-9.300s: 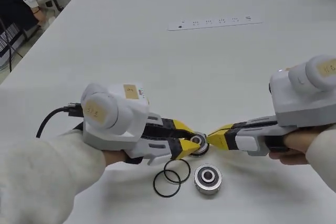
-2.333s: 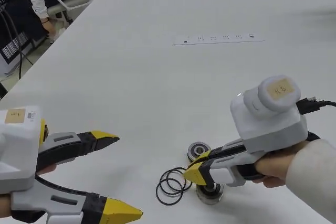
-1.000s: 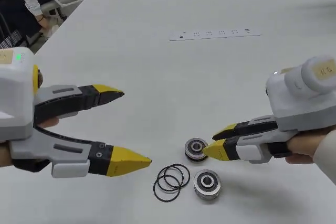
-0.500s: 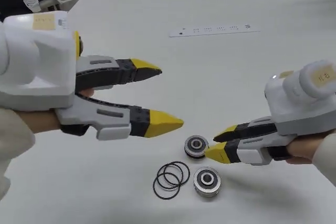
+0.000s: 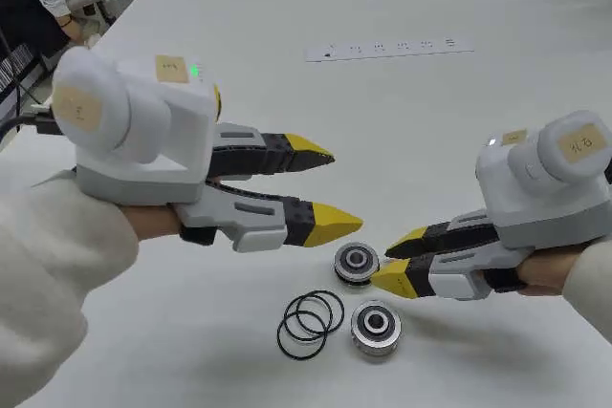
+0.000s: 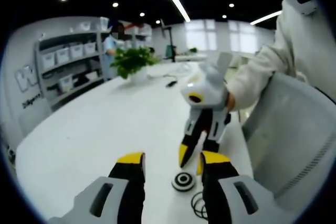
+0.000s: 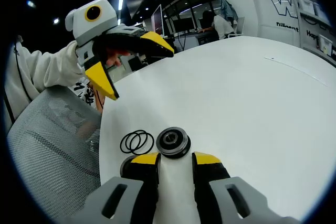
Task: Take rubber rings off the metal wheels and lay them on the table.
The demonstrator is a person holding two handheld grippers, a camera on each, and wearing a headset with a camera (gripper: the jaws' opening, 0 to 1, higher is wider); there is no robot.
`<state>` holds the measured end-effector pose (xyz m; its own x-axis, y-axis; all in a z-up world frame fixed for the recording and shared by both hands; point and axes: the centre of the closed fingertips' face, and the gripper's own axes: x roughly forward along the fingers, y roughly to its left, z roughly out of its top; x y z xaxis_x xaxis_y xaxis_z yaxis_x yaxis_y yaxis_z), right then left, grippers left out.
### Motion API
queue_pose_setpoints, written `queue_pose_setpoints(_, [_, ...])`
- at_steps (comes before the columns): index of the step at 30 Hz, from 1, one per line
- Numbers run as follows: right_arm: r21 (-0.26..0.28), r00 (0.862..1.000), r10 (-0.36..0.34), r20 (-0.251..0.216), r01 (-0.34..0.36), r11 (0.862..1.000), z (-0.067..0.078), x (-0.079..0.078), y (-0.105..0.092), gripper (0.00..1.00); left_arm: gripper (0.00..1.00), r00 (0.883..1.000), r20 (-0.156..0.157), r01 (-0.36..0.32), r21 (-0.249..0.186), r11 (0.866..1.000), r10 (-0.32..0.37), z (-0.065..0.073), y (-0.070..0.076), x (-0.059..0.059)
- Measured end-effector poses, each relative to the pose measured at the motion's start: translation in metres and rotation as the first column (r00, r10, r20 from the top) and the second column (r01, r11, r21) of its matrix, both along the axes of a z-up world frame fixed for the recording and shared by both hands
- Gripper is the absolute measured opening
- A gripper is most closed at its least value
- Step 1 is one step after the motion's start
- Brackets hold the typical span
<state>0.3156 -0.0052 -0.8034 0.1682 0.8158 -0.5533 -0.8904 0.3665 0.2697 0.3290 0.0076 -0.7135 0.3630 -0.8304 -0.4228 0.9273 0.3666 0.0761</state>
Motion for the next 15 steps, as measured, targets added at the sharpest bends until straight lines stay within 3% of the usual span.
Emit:
queue_pose_setpoints(5, [-0.006, 1.0, 0.011, 0.008, -0.011, 1.0, -0.002, 0.0, 0.0, 0.21, 0.39, 1.0, -0.012, 0.017, 0.018, 1.0, -0.016, -0.014, -0.008, -0.002])
queue_pose_setpoints(15, [-0.011, 1.0, 0.02, 0.021, -0.02, 1.0, -0.004, 0.001, 0.001, 0.19, 0.33, 0.999, -0.049, 0.02, 0.071, 0.997, -0.017, -0.044, -0.009, -0.003])
